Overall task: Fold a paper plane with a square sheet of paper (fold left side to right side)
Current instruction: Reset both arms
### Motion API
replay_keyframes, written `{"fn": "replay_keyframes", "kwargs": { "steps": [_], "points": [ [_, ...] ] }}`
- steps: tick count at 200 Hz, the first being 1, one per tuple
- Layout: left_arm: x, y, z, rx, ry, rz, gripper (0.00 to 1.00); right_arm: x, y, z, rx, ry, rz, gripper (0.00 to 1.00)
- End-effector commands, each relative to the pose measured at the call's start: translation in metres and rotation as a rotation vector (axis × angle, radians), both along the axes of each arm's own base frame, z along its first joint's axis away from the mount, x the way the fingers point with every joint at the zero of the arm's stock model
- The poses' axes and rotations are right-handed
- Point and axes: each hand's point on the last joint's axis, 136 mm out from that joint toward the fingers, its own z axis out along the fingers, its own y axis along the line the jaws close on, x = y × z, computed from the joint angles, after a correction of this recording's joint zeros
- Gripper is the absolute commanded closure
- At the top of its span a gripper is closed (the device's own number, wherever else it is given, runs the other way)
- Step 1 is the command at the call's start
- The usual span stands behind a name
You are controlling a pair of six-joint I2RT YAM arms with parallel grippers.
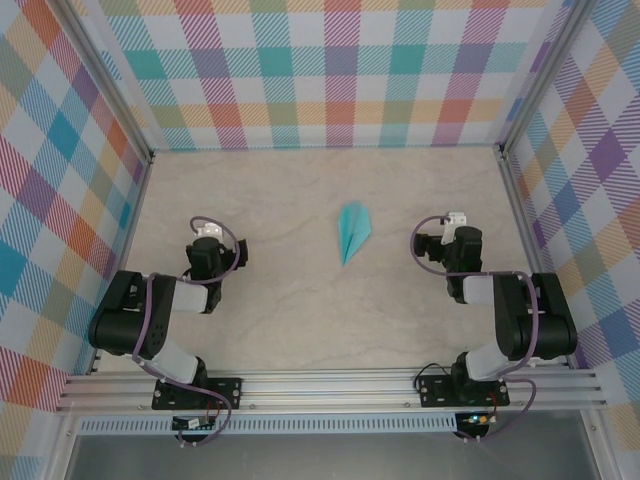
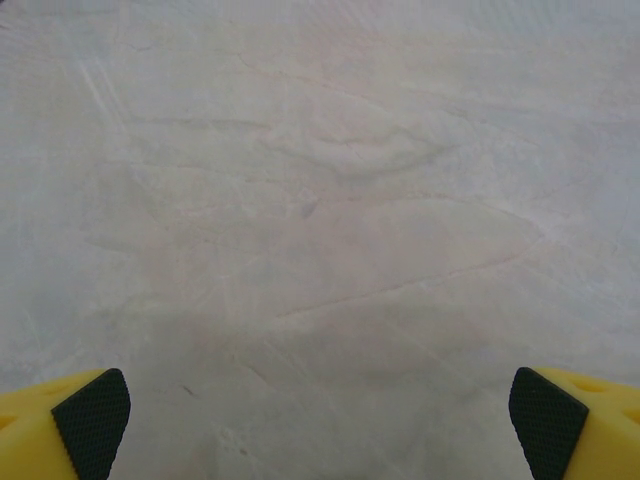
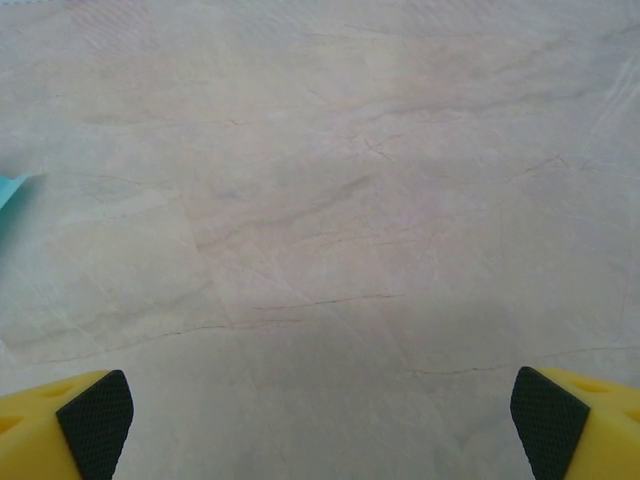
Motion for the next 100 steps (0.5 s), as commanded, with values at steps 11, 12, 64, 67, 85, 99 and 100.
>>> {"fn": "replay_keyframes", "kwargs": {
  "steps": [11,12,64,67,85,99,100],
  "points": [
    [0.0120,0.0000,0.0169,-0.031,-0.058,-0.019,0.00,0.0076,0.0036,0.0177,0.027,-0.080,0.031,0.00],
    [0.0119,0.0001,0.0167,-0.030,-0.057,-0.019,0.00,0.0076,0.0036,0.0178,0.028,-0.081,0.031,0.00],
    [0.0118,-0.0001,0.0165,-0.029,-0.057,-0.021,0.00,0.0075,0.0035,0.0179,0.026,-0.083,0.030,0.00],
    [0.0118,0.0001,0.0166,-0.030,-0.057,-0.020,0.00,0.0075,0.0033,0.0182,0.026,-0.083,0.030,0.00],
    [0.0120,-0.0002,0.0169,-0.030,-0.058,-0.021,0.00,0.0074,0.0035,0.0178,0.027,-0.082,0.030,0.00],
    [0.0118,-0.0001,0.0164,-0.030,-0.056,-0.021,0.00,0.0075,0.0036,0.0179,0.026,-0.082,0.031,0.00],
    [0.0117,0.0000,0.0164,-0.031,-0.056,-0.021,0.00,0.0074,0.0036,0.0177,0.026,-0.082,0.031,0.00]
  ]
}}
